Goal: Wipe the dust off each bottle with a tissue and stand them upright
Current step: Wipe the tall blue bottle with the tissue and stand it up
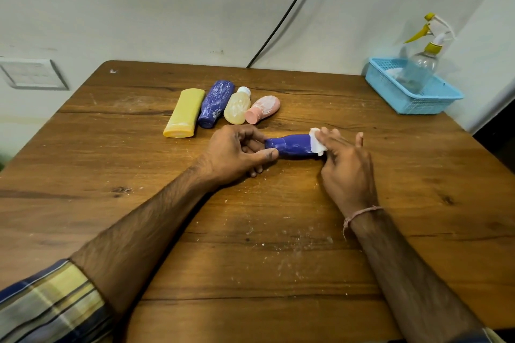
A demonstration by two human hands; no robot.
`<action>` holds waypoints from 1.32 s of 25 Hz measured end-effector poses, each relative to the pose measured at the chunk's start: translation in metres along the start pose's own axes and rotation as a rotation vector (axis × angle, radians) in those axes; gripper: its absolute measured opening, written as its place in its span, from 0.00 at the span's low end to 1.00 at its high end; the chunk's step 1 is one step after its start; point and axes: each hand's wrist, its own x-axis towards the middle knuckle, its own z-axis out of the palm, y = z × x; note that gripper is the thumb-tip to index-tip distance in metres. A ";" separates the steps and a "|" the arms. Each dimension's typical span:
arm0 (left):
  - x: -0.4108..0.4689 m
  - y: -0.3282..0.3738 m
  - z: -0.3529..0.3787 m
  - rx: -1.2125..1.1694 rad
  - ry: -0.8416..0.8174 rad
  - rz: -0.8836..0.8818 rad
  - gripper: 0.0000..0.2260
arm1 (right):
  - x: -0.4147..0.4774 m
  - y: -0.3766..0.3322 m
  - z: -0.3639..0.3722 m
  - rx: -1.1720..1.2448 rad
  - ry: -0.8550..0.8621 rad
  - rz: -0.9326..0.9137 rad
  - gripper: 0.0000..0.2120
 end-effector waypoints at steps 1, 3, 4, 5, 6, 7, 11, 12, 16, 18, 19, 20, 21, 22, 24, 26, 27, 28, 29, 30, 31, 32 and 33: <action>0.000 0.001 0.000 -0.010 -0.009 -0.004 0.16 | -0.001 0.000 0.002 -0.012 0.004 0.011 0.23; 0.000 0.000 0.001 -0.007 -0.011 -0.004 0.17 | -0.004 -0.009 0.006 0.005 -0.006 -0.051 0.23; -0.001 -0.001 0.002 0.001 -0.003 0.004 0.17 | -0.006 -0.016 0.008 0.031 -0.020 -0.116 0.23; -0.001 -0.001 0.002 0.007 0.007 0.017 0.15 | -0.009 -0.022 0.009 0.059 -0.046 -0.203 0.24; -0.002 -0.001 0.002 0.013 0.014 0.029 0.13 | -0.013 -0.027 0.011 0.082 -0.081 -0.303 0.25; -0.002 -0.001 0.002 0.022 0.017 0.035 0.11 | -0.017 -0.029 0.012 0.089 -0.113 -0.397 0.27; -0.003 0.003 0.002 0.055 0.017 0.009 0.10 | -0.010 -0.014 0.006 0.049 -0.022 -0.255 0.26; -0.003 0.003 0.002 0.054 0.017 -0.001 0.10 | -0.008 -0.012 0.005 0.046 0.005 -0.176 0.26; -0.004 0.002 0.002 0.075 0.025 0.010 0.07 | -0.020 -0.026 0.012 0.060 -0.055 -0.417 0.26; -0.004 0.003 0.001 0.072 0.014 0.007 0.08 | -0.016 -0.023 0.012 0.029 -0.016 -0.375 0.26; -0.004 0.004 0.001 0.073 0.007 -0.001 0.09 | -0.012 -0.019 0.010 0.018 0.021 -0.280 0.25; -0.004 0.005 0.001 0.076 0.003 -0.009 0.09 | -0.009 -0.018 0.009 0.014 0.036 -0.208 0.25; -0.004 0.005 0.000 0.081 0.004 -0.012 0.09 | -0.009 -0.019 0.008 0.017 0.029 -0.214 0.25; -0.004 0.005 0.000 0.085 0.008 -0.008 0.09 | -0.013 -0.021 0.009 0.025 0.002 -0.284 0.26; -0.004 0.004 0.000 0.092 0.015 -0.004 0.08 | -0.022 -0.027 0.012 0.025 -0.053 -0.413 0.26; -0.003 0.003 0.000 0.076 0.004 -0.015 0.09 | -0.017 -0.020 0.009 0.012 0.002 -0.309 0.25; -0.002 0.003 -0.001 0.067 -0.007 -0.028 0.10 | -0.010 -0.014 0.005 0.008 0.041 -0.179 0.24; 0.000 0.002 -0.002 0.061 -0.017 -0.040 0.10 | -0.005 -0.006 0.002 0.005 0.069 -0.054 0.24; 0.001 0.002 -0.003 0.058 -0.024 -0.048 0.10 | -0.001 -0.001 -0.001 0.006 0.079 0.015 0.24; 0.001 0.002 -0.003 0.059 -0.027 -0.053 0.10 | 0.000 -0.001 -0.002 0.013 0.070 0.018 0.24; 0.002 0.002 -0.003 0.062 -0.026 -0.056 0.10 | -0.001 -0.004 -0.002 0.024 0.037 -0.032 0.24; 0.002 0.001 -0.003 0.066 -0.019 -0.057 0.10 | -0.004 -0.007 -0.001 0.034 -0.011 -0.127 0.25; 0.002 0.001 -0.002 0.070 -0.012 -0.053 0.09 | -0.007 -0.010 0.000 0.037 -0.055 -0.236 0.26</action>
